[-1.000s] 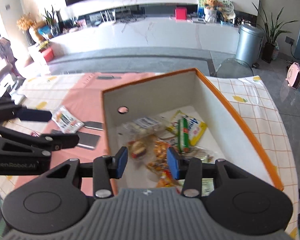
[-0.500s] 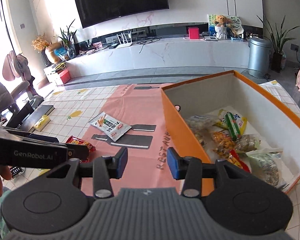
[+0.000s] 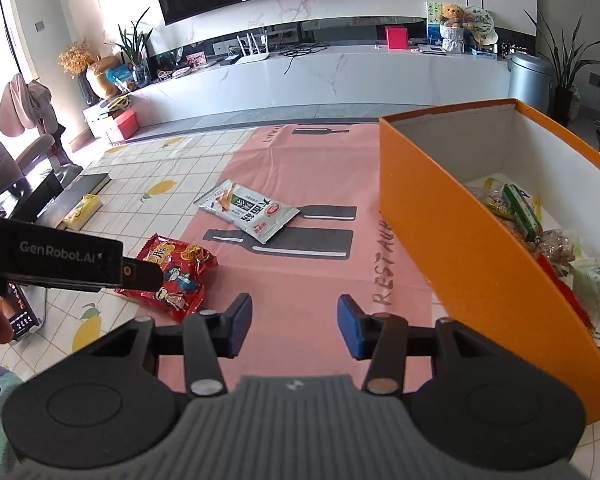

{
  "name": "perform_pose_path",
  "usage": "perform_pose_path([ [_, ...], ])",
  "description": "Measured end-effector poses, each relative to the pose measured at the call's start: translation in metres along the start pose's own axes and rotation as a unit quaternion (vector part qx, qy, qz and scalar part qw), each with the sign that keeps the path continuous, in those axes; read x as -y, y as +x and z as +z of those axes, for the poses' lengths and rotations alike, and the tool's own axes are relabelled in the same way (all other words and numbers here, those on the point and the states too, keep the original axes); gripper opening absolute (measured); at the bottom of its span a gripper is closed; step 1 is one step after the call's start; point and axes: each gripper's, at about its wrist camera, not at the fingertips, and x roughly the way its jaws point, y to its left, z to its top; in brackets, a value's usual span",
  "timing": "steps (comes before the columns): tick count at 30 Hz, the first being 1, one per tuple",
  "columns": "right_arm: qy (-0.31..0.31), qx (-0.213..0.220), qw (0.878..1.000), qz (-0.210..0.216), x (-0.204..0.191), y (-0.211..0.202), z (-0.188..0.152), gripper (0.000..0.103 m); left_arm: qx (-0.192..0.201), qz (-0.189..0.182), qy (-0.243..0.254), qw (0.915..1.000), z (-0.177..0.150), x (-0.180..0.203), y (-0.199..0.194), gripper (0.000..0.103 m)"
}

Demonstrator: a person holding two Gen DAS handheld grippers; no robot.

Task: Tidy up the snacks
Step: 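Withdraw both tools from the box toward the red bag and breadstick bag, then grasp the red Zhangxincui bag with the left tool while the right tool grasps the white breadstick bag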

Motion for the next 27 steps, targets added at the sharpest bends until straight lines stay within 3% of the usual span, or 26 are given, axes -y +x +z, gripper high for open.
perform_pose_path([
  [6, -0.020, -0.014, 1.000, -0.007, -0.009, 0.028, 0.011, 0.047, 0.000, 0.005, -0.074, 0.9973, 0.004, -0.023, 0.019, 0.082],
  [13, -0.055, -0.028, 0.998, -0.005, -0.016, 0.065, 0.021, 0.047, -0.019, 0.005, -0.180, 0.9834, -0.002, -0.048, 0.046, 0.082],
  [19, -0.065, -0.042, 0.997, 0.013, -0.020, 0.099, 0.028, 0.047, -0.012, 0.007, -0.215, 0.9766, 0.001, -0.058, 0.056, 0.082],
  [27, -0.090, -0.039, 0.994, 0.037, -0.038, 0.129, 0.042, 0.047, -0.025, 0.005, -0.223, 0.9744, 0.005, -0.064, 0.069, 0.082],
])
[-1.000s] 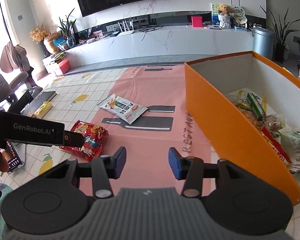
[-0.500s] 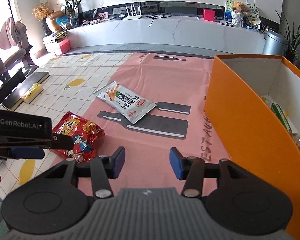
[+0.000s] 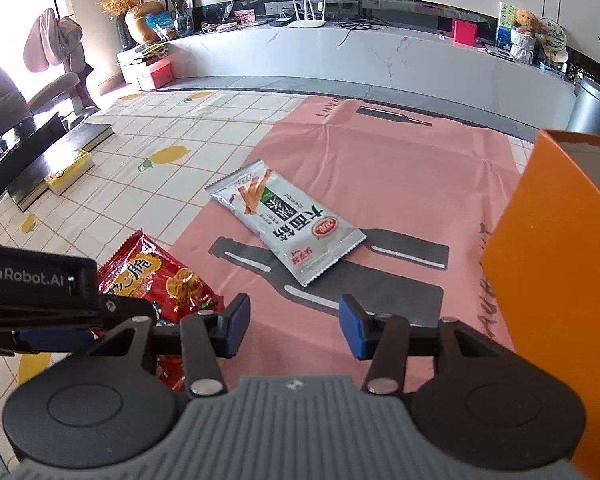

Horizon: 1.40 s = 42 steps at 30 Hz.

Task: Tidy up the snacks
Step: 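Grasp the red Zhangxincui bag with the left tool while the right tool grasps the white breadstick bag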

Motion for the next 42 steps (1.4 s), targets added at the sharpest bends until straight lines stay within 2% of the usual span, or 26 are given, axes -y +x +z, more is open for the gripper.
perform_pose_path([
  [8, -0.014, -0.005, 1.000, 0.013, -0.011, 0.010, 0.000, 0.047, 0.005, 0.009, 0.018, 0.9998, 0.007, 0.001, 0.005, 0.082],
  [18, -0.020, -0.017, 0.999, 0.037, -0.023, 0.006, -0.009, 0.047, 0.019, 0.034, 0.039, 0.9985, 0.019, 0.003, 0.009, 0.089],
  [21, -0.022, -0.020, 0.998, 0.055, -0.027, 0.006, -0.010, 0.047, 0.010, 0.031, 0.058, 0.9978, 0.023, 0.007, 0.015, 0.090],
  [26, -0.034, -0.024, 0.998, 0.055, -0.032, 0.007, -0.011, 0.047, 0.014, 0.056, 0.107, 0.9925, 0.024, 0.019, 0.023, 0.092],
  [31, -0.041, -0.025, 0.997, 0.053, -0.026, 0.004, -0.011, 0.047, 0.003, 0.079, 0.172, 0.9819, 0.020, 0.028, 0.029, 0.092],
  [33, -0.056, -0.027, 0.997, 0.050, -0.023, 0.003, -0.011, 0.050, -0.005, 0.083, 0.189, 0.9785, 0.020, 0.027, 0.028, 0.092],
  [37, -0.106, -0.027, 0.994, 0.028, -0.014, 0.001, -0.011, 0.053, -0.034, 0.081, 0.187, 0.9785, 0.025, 0.020, 0.023, 0.093],
  [40, -0.139, -0.024, 0.990, 0.019, -0.008, 0.003, -0.005, 0.060, -0.056, 0.076, 0.198, 0.9757, 0.024, 0.018, 0.024, 0.096],
  [42, -0.158, -0.023, 0.987, 0.019, -0.002, 0.008, 0.003, 0.068, -0.058, 0.080, 0.205, 0.9737, 0.023, 0.017, 0.025, 0.097],
])
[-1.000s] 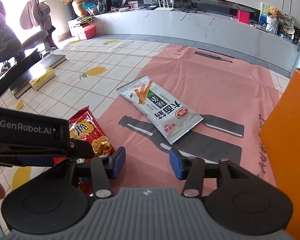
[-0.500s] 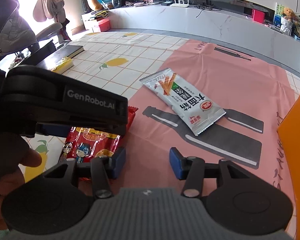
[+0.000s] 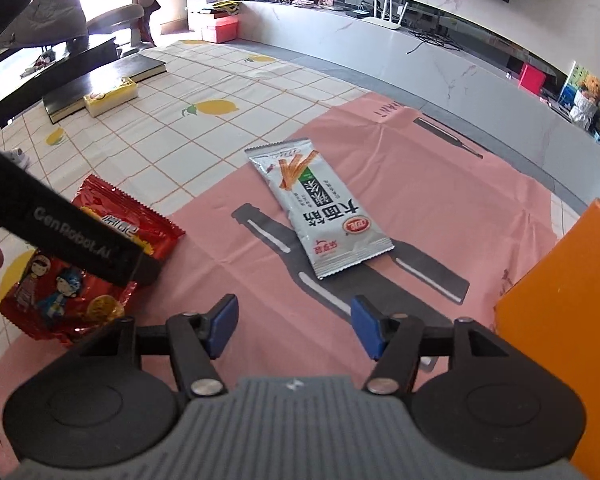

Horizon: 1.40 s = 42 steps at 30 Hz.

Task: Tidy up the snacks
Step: 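Grasp the red Zhangxincui bag with the left tool while the right tool grasps the white breadstick bag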

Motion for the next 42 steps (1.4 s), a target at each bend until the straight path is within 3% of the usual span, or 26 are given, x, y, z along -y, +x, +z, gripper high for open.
perform_pose_path([
  [5, -0.035, 0.003, 0.999, 0.009, 0.013, 0.019, 0.026, 0.077, -0.008, -0.008, 0.006, 0.9999, -0.001, -0.003, -0.002, 0.095],
  [9, -0.059, 0.000, 0.998, 0.027, 0.020, 0.041, 0.047, 0.089, -0.007, -0.020, 0.005, 0.9998, -0.005, -0.007, -0.004, 0.085],
  [13, -0.056, -0.014, 0.998, 0.039, 0.026, 0.065, 0.063, 0.089, 0.003, -0.030, 0.007, 0.9995, -0.008, -0.008, -0.006, 0.081],
  [19, -0.013, -0.028, 0.997, 0.069, 0.035, 0.079, 0.069, 0.080, 0.018, -0.044, 0.016, 0.9987, -0.008, -0.008, -0.006, 0.079],
  [21, -0.007, -0.023, 0.998, 0.061, 0.035, 0.075, 0.066, 0.067, 0.025, -0.048, 0.020, 0.9983, -0.007, -0.006, -0.005, 0.079],
  [23, 0.002, -0.025, 0.998, 0.051, 0.033, 0.069, 0.061, 0.062, 0.030, -0.049, 0.023, 0.9981, -0.006, -0.004, -0.004, 0.078],
  [29, 0.071, -0.034, 0.997, -0.007, 0.020, 0.029, 0.017, 0.059, 0.040, -0.060, 0.046, 0.9963, -0.009, 0.008, -0.004, 0.079],
  [35, 0.179, -0.052, 0.979, -0.083, 0.006, -0.021, -0.040, 0.059, 0.052, -0.072, 0.090, 0.9920, -0.019, 0.038, -0.005, 0.082],
  [39, 0.215, -0.062, 0.968, -0.110, -0.008, -0.043, -0.065, 0.060, 0.062, -0.060, 0.128, 0.9880, -0.031, 0.059, -0.007, 0.090],
  [42, 0.215, -0.058, 0.968, -0.113, -0.016, -0.051, -0.075, 0.063, 0.075, -0.029, 0.147, 0.9858, -0.038, 0.069, -0.010, 0.092],
])
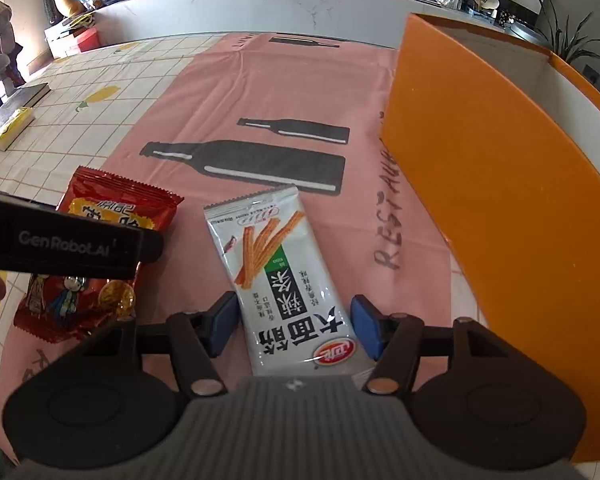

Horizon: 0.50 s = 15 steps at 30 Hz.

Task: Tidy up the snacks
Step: 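Grasp the red Zhangxincui bag with the left tool while the right tool grasps the white breadstick bag, then lift both held bags and carry them toward the orange box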

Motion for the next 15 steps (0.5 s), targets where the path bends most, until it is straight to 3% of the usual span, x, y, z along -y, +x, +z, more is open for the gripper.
perform_pose_path([
  [5, -0.034, 0.033, 0.999, 0.020, -0.002, -0.005, -0.006, 0.069, 0.016, -0.001, -0.010, 0.9998, -0.003, 0.001, -0.012, 0.092],
  [8, -0.036, 0.045, 0.998, 0.037, 0.002, -0.005, -0.005, 0.075, 0.004, 0.011, -0.019, 0.9997, -0.003, 0.000, -0.014, 0.092],
  [15, -0.037, 0.062, 0.996, 0.060, 0.009, -0.002, -0.001, 0.076, -0.016, 0.012, -0.038, 0.9991, -0.006, -0.002, -0.010, 0.097],
])
